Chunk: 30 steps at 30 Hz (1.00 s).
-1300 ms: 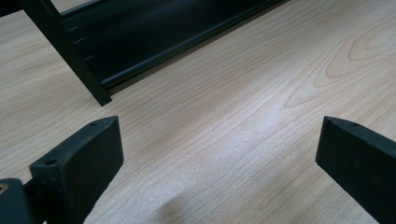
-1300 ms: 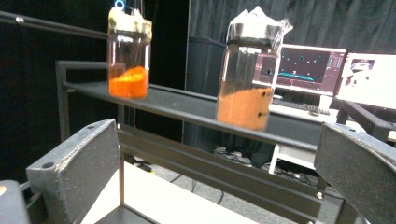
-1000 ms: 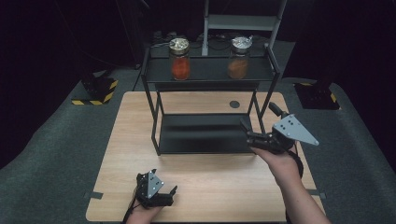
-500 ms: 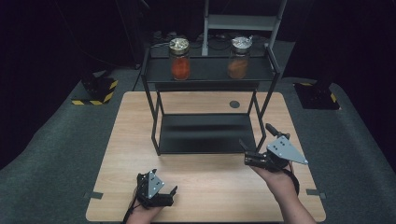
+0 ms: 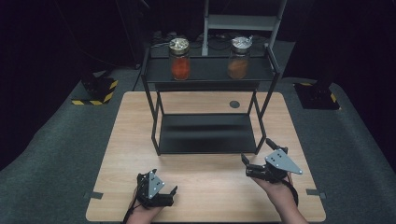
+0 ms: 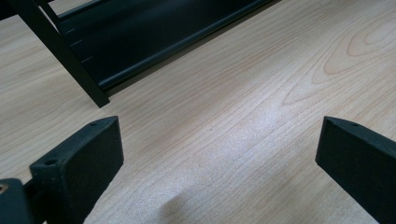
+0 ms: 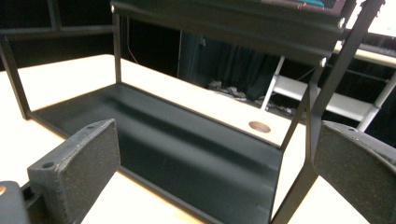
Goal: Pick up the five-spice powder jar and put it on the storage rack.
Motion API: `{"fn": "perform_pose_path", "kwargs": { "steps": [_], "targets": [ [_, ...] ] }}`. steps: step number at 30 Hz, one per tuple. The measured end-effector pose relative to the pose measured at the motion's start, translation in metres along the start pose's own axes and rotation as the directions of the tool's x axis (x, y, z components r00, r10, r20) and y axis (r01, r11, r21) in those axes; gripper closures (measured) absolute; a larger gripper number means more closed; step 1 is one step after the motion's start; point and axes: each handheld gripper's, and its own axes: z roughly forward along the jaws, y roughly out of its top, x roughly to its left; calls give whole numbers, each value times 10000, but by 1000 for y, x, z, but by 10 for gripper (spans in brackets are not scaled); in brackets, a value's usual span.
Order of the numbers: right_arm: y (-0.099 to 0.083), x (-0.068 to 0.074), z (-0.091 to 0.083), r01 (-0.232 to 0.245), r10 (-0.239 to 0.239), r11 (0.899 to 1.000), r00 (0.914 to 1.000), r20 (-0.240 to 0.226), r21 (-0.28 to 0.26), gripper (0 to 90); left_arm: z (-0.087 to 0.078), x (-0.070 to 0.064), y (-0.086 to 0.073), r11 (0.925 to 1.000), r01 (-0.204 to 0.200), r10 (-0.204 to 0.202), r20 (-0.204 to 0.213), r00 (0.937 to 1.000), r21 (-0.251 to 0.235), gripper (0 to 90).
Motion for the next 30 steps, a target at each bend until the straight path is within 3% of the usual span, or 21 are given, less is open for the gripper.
{"fn": "perform_pose_path", "kwargs": {
  "steps": [16,23,30],
  "targets": [
    [-45,13,-1,1,24,9898,9998,-174,1425,0,0,-1,0,10000,-73,73,21,10000,15,11],
    [-51,20,-1,295,-252,9806,9994,-246,1937,0,0,-3,1,9998,-199,199,-28,9998,27,11],
    [-52,21,-2,434,-391,9788,9989,-253,2001,0,0,-3,1,9995,-302,302,-29,9995,38,11]
  ]
}}
